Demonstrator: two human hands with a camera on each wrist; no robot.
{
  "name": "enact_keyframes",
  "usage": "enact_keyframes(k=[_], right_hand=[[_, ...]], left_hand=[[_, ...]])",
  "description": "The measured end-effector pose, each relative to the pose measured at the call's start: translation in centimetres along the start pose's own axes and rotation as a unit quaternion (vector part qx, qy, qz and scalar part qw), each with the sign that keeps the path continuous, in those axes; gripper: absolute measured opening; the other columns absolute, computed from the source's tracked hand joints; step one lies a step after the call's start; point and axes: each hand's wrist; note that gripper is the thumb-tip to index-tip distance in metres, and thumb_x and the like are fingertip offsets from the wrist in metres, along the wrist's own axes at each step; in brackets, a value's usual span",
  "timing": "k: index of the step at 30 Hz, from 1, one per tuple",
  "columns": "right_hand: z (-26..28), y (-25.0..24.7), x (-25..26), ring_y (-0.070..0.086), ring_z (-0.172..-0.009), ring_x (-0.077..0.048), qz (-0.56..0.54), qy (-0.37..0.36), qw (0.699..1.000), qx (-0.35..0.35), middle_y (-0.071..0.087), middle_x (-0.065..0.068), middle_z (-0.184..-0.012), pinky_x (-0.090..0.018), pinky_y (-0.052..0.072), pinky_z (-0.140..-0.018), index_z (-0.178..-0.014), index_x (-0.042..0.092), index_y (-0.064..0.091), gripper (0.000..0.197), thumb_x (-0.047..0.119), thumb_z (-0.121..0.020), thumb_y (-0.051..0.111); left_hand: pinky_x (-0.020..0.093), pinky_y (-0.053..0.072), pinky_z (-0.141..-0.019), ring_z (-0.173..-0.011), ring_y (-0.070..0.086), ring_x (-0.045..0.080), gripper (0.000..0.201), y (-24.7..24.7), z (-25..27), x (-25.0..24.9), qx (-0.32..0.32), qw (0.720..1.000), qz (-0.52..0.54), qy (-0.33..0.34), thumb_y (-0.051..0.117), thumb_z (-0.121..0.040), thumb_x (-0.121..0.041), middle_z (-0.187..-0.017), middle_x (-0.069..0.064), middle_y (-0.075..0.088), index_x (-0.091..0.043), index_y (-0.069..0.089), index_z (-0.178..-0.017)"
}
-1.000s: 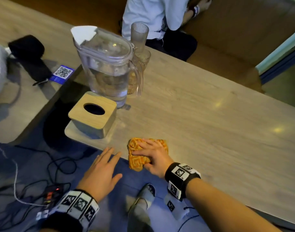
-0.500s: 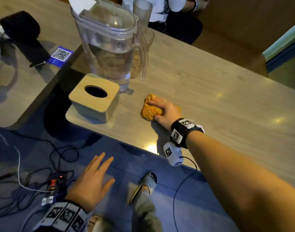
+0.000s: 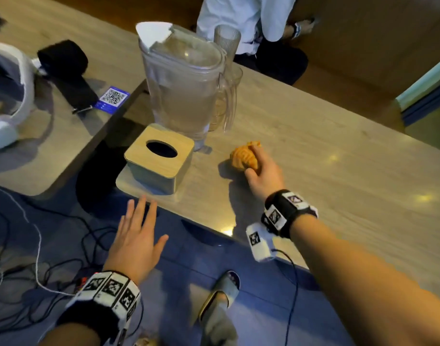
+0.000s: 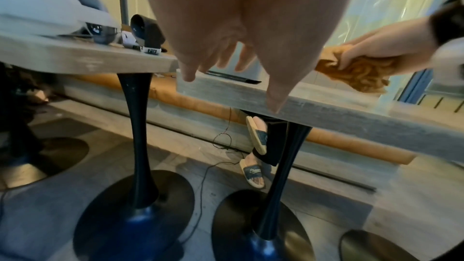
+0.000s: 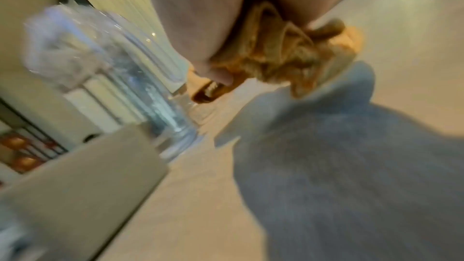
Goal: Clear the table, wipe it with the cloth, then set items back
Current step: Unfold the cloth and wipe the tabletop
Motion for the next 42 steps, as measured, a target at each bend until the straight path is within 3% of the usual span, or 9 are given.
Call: enact_keyframes(k=[4,7,10,16,20,28,36,38,42], right_hand=[[-4.5,3.6,0.4,0.007,-0.149,-0.029,0.234,0.054,0.964,0.11,0.009,0.0,-0.163,-0.056,0.013,-0.116,-0.151,0.036,0.025,0.068,0.05,-0.089,0.049],[-1.5,5.5,1.0,0.005,-0.15,-0.023,0.261,-0.09,0.953,0.121,0.01,0.004,-0.163,-0.06,0.01,-0.115,-0.149,0.042,0.028,0.059,0.059,-0.092,0.037],[0.0,5.0,0.0,0.012,-0.149,-0.024,0.272,-0.241,0.915,0.179,0.017,0.004,-0.162,-0.06,0.018,-0.113,-0.149,0.04,0.029,0.059,0.057,-0.093,0.031],[-1.8,6.3,2.8,0.005,-0.149,-0.024,0.269,-0.133,0.937,0.177,0.011,0.006,-0.162,-0.063,0.014,-0.113,-0.151,0.039,0.024,0.057,0.042,-0.098,0.045],[-1.0,5.5,2.7,0.003,-0.15,-0.023,0.266,-0.206,0.912,0.235,0.008,0.006,-0.163,-0.063,0.013,-0.111,-0.15,0.038,0.027,0.057,0.035,-0.098,0.05],[0.8,6.8,3.8,0.004,-0.15,-0.024,0.263,-0.165,0.926,0.216,0.009,0.005,-0.163,-0.064,0.014,-0.113,-0.15,0.041,0.027,0.06,0.034,-0.096,0.052],[9.6,3.8,1.8,0.018,-0.146,-0.027,0.184,-0.348,0.841,0.37,0.031,0.0,-0.157,-0.061,0.019,-0.109,-0.14,0.027,0.049,0.067,0.007,-0.079,0.068],[8.1,2.2,1.4,0.035,-0.138,-0.026,0.092,-0.36,0.867,0.332,0.043,-0.006,-0.149,-0.05,0.03,-0.112,-0.136,0.018,0.054,0.053,0.005,-0.085,0.059],[0.2,-0.4,0.7,0.046,-0.126,-0.026,0.048,-0.227,0.97,0.066,0.053,-0.016,-0.138,-0.016,0.025,-0.112,-0.133,0.005,0.056,0.049,0.0,-0.084,0.058]], left_hand=[[0.045,0.009,-0.121,-0.15,-0.007,0.026,0.078,0.0,-1.1,1.1,0.025,0.998,-0.061,0.014,0.052,-0.096,-0.041,-0.164,0.007,-0.003,-0.012,0.011,-0.155],[0.044,0.009,-0.121,-0.151,-0.002,0.025,0.074,-0.2,-1.4,1.0,0.015,0.999,-0.045,0.018,0.056,-0.095,-0.035,-0.163,0.007,0.006,-0.012,0.017,-0.155],[0.041,0.008,-0.122,-0.151,0.0,0.023,0.072,-0.4,-1.6,0.9,0.011,0.999,-0.036,0.015,0.052,-0.097,-0.033,-0.163,0.005,0.004,-0.013,0.015,-0.155],[0.036,0.021,-0.119,-0.149,0.014,0.02,0.071,-1.4,-1.3,0.5,0.026,0.999,-0.035,0.0,0.051,-0.097,-0.035,-0.163,0.0,0.005,-0.018,0.013,-0.155],[0.035,0.049,-0.097,-0.132,0.046,0.02,0.07,-2.0,-1.2,0.1,0.027,0.999,-0.008,-0.021,0.054,-0.096,-0.035,-0.163,-0.004,0.007,-0.02,0.019,-0.154],[0.039,0.05,-0.095,-0.124,0.053,0.024,0.066,-2.2,-1.5,0.4,0.045,0.998,-0.013,-0.032,0.055,-0.095,-0.034,-0.162,-0.005,0.013,-0.023,0.026,-0.153],[0.036,0.052,-0.088,-0.119,0.057,0.022,0.062,-2.1,-1.8,0.4,0.046,0.998,-0.033,-0.038,0.048,-0.098,-0.035,-0.162,-0.01,0.008,-0.027,0.021,-0.153],[0.036,0.053,-0.088,-0.118,0.057,0.021,0.062,-1.8,-1.9,0.7,0.039,0.998,-0.032,-0.036,0.047,-0.098,-0.035,-0.162,-0.01,0.007,-0.027,0.021,-0.153],[0.038,0.053,-0.086,-0.111,0.062,0.021,0.061,-0.9,-1.9,1.2,0.035,0.999,-0.013,-0.033,0.051,-0.096,-0.032,-0.162,-0.009,0.013,-0.025,0.028,-0.152]])
Point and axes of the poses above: each hand's wrist, its own z-axis away from the middle knuckle, its own y-axis out of the palm, x = y × z
